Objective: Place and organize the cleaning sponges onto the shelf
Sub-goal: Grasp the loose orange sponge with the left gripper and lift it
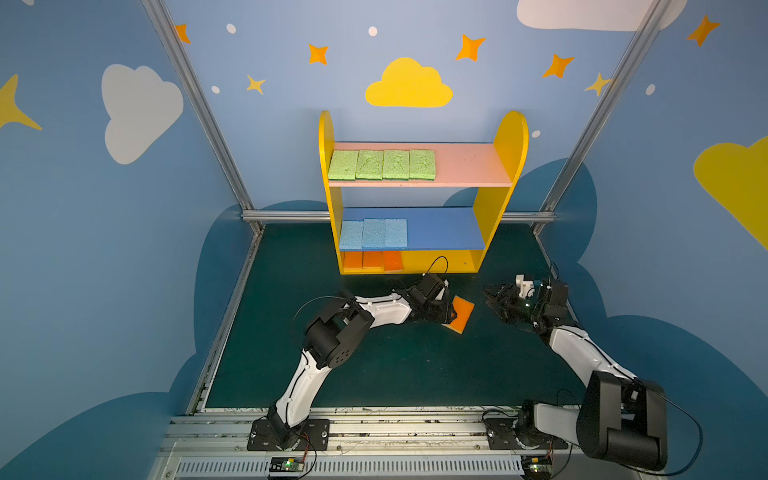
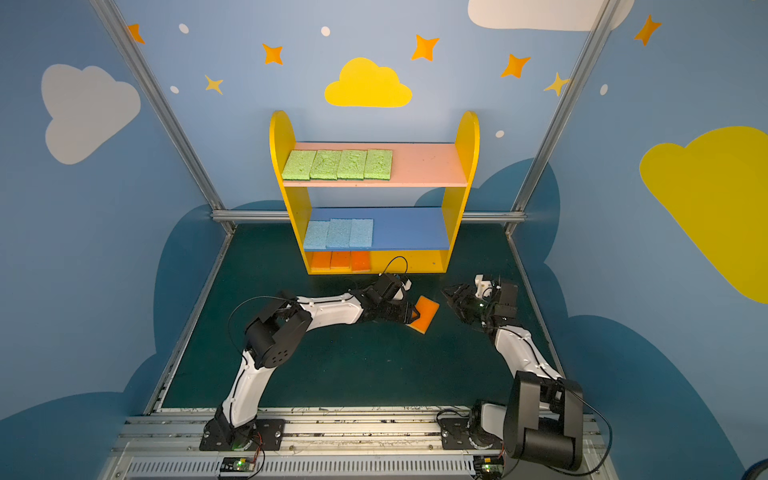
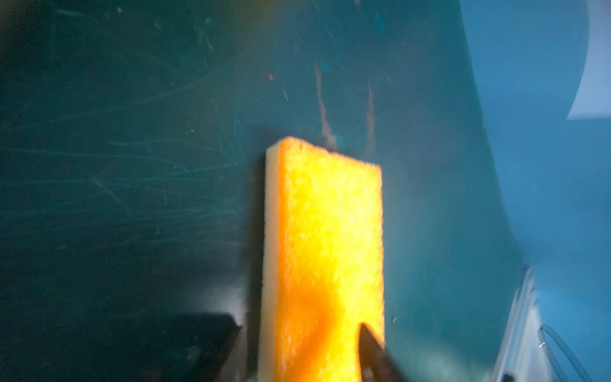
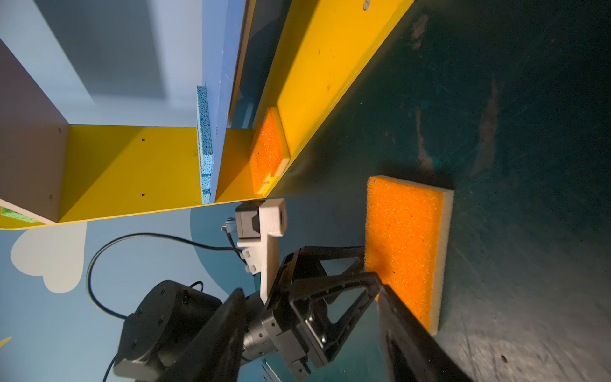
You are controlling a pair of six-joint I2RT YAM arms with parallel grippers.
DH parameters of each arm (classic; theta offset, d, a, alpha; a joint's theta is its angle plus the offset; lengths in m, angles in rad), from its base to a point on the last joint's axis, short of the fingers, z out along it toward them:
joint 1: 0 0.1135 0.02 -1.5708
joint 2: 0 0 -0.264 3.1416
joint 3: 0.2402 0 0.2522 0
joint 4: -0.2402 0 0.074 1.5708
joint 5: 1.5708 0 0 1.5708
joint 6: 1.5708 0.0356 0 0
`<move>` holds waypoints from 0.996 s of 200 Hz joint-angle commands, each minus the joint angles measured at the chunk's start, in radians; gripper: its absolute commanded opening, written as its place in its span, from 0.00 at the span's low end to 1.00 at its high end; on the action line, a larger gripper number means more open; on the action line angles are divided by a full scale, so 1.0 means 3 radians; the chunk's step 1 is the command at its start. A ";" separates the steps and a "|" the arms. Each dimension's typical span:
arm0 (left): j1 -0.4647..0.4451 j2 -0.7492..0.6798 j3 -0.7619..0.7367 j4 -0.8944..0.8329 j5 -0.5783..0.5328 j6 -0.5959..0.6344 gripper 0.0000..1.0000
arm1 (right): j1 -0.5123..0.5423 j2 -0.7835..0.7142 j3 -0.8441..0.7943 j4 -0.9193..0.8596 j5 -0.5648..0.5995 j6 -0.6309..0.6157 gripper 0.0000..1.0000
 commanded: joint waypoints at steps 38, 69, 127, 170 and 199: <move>-0.0008 -0.0240 -0.0356 0.0168 -0.0058 -0.0102 0.16 | 0.0028 -0.0071 -0.0013 0.0073 -0.0022 -0.0052 0.63; 0.0119 -0.0844 -0.0963 0.0419 -0.0193 -0.0192 0.14 | 0.0335 0.0072 0.0145 0.0014 -0.0008 -0.0120 0.63; 0.0628 -0.1847 -0.1963 0.0726 -0.0236 -0.0325 0.16 | 0.1308 0.0594 0.0548 0.0118 0.0139 -0.0100 0.55; 0.0949 -0.2183 -0.2300 0.0846 -0.0077 -0.0409 0.17 | 0.1844 0.1184 0.0835 0.0646 -0.0106 0.0122 0.48; 0.1067 -0.2318 -0.2388 0.0862 -0.0006 -0.0433 0.17 | 0.2027 0.1464 0.0969 0.0915 -0.0172 0.0228 0.51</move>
